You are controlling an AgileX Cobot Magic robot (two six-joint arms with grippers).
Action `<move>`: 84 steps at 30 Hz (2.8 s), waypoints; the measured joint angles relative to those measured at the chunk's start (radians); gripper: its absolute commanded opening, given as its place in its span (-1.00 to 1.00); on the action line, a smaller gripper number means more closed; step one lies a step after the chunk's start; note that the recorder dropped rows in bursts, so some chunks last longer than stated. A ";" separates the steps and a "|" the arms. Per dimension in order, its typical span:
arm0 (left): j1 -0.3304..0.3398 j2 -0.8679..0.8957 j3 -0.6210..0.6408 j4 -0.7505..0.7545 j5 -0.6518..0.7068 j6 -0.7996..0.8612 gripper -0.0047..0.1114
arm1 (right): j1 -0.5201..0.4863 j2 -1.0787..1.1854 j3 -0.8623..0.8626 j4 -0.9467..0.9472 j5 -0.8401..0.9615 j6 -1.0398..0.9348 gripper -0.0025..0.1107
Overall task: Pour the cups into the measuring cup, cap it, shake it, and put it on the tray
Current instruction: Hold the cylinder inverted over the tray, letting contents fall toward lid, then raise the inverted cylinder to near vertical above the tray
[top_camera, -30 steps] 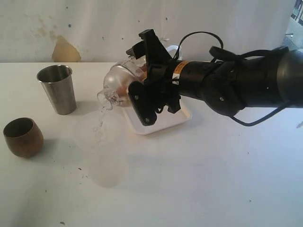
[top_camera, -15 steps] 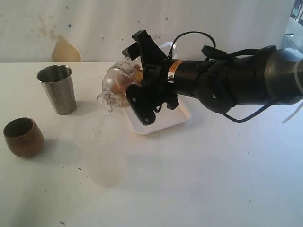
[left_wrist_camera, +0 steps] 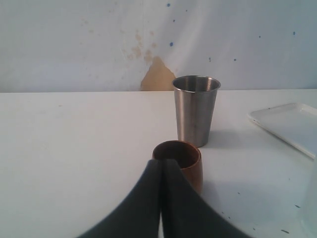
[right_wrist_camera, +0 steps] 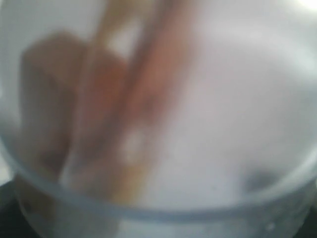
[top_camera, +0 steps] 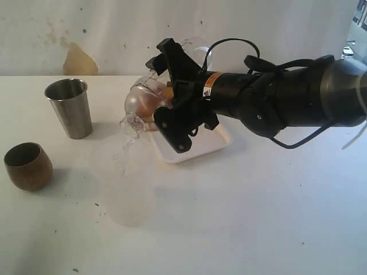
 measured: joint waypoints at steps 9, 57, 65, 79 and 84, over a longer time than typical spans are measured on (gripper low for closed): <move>0.000 0.000 0.000 0.000 0.000 0.000 -0.92 | 0.000 0.000 0.000 0.000 -0.037 -0.004 -0.96; 0.000 0.000 0.000 0.000 0.000 0.000 -0.92 | 0.000 0.000 0.000 0.000 -0.052 -0.007 -0.96; 0.000 0.000 0.000 0.000 0.000 0.000 -0.92 | 0.000 0.000 0.000 0.000 -0.044 -0.007 -0.96; 0.000 0.000 0.000 0.000 0.000 0.000 -0.92 | 0.000 0.000 0.000 -0.004 -0.046 -0.130 -0.96; 0.000 0.000 0.000 0.000 0.000 0.000 -0.92 | 0.000 0.000 0.000 -0.004 -0.063 -0.139 -0.96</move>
